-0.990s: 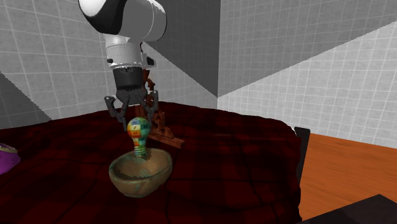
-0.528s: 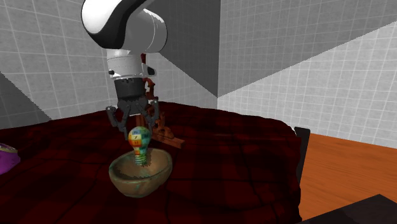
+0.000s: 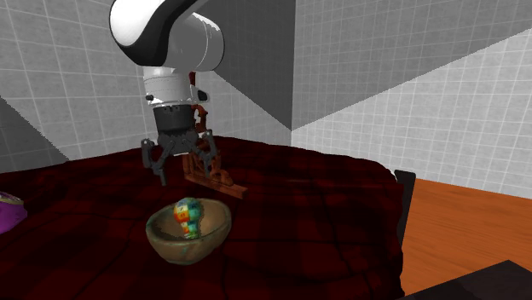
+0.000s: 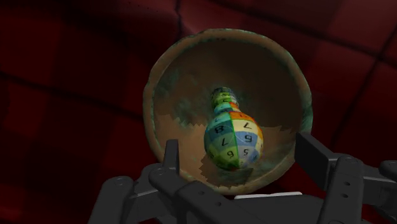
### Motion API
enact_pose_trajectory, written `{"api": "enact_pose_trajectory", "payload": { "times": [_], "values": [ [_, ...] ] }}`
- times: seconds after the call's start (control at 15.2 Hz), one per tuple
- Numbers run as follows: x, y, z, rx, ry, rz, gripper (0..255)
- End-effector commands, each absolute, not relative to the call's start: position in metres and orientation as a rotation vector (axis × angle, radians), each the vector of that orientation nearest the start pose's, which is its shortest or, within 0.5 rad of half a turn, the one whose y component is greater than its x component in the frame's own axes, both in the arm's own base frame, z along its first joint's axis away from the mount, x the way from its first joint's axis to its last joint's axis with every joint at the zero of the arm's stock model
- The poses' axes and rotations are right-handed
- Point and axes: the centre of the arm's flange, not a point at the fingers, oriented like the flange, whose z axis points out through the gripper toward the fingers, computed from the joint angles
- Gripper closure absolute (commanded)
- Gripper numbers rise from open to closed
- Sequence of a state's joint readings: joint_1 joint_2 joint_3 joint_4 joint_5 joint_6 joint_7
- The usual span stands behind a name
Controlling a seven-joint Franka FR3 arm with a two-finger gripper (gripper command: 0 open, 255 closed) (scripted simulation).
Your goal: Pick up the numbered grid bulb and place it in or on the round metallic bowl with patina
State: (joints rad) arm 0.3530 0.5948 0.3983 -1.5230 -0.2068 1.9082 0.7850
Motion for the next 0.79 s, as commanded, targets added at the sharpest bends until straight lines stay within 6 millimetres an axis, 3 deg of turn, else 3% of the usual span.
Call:
{"api": "enact_pose_trajectory", "payload": {
  "times": [0.0, 0.13, 0.4, 0.73],
  "values": [
    [0.534, 0.424, 0.32, -3.22, -0.011, 0.225, 0],
    [0.534, 0.424, 0.32, -3.22, -0.011, 0.225, 0],
    [0.541, 0.428, 0.369, -3.22, -0.011, 0.225, 0],
    [0.541, 0.428, 0.369, -3.22, -0.011, 0.225, 0]
  ]
}}
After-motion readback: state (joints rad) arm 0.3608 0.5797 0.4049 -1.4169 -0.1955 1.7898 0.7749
